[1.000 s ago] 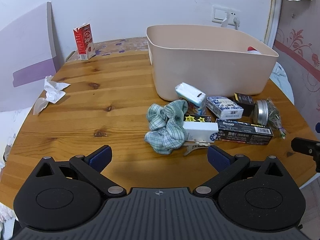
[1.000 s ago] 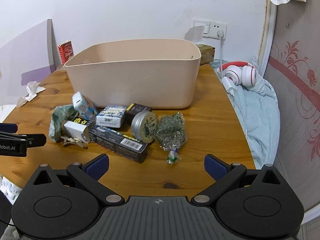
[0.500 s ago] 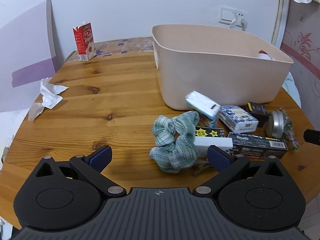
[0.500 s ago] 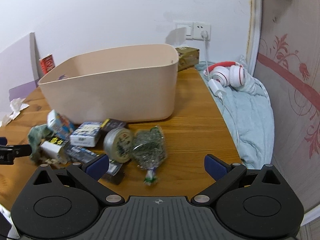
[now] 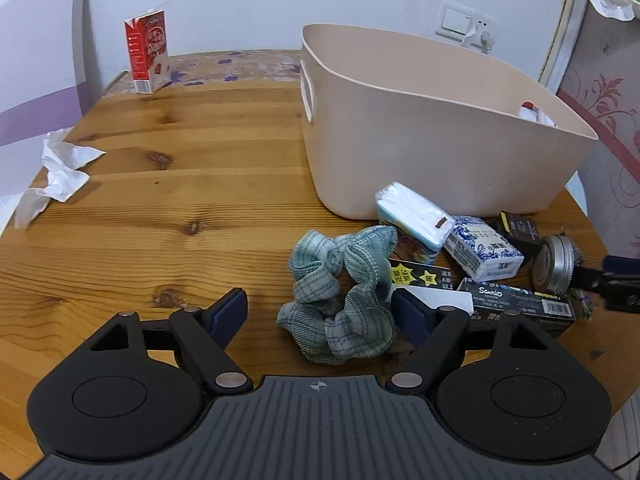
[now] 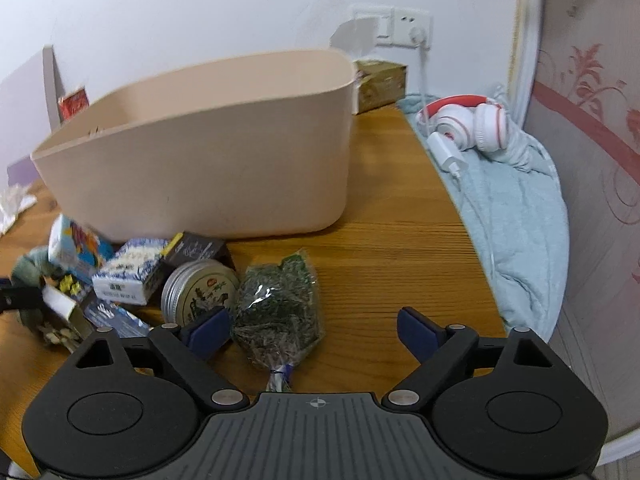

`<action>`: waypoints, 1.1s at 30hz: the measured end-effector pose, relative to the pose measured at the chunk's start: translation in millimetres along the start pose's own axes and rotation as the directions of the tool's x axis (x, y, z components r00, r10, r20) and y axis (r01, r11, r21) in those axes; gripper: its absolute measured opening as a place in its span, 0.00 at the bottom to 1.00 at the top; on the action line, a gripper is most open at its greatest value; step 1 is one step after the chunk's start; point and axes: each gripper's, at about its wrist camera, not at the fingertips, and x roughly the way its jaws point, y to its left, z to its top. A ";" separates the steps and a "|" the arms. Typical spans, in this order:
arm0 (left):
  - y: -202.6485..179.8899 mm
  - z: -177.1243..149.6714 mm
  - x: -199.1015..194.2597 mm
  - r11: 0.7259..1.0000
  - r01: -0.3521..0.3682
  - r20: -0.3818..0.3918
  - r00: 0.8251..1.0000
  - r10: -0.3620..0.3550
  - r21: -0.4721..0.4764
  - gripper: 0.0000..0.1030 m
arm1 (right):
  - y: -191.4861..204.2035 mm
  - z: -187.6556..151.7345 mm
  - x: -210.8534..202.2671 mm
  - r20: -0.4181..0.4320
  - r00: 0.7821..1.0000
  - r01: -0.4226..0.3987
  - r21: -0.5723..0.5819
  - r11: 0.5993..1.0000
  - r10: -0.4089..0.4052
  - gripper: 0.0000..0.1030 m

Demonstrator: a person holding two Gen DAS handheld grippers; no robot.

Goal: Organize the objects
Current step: 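Grasp the green checked scrunchie with the left tool while the right tool grasps the foil herb bundle, then carry the scrunchie and herb bundle over the basket and open both tools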

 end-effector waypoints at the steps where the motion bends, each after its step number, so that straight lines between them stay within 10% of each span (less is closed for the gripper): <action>1: 0.4 0.3 0.9 1.000 0.010 -0.001 1.000 -0.010 -0.001 0.76 | 3.3 0.1 3.6 -0.012 1.000 0.004 -0.015 1.000 -0.004 0.88; 14: 5.0 0.9 10.2 0.996 0.085 -0.014 0.996 -0.085 -0.002 0.26 | 23.1 -1.3 12.2 -0.036 0.999 0.000 -0.093 0.996 -0.003 0.45; 33: 15.5 6.2 -45.7 0.995 0.091 0.115 0.990 -0.087 -0.029 0.15 | 19.8 9.5 -47.8 0.106 0.994 0.010 -0.034 0.999 -0.007 0.42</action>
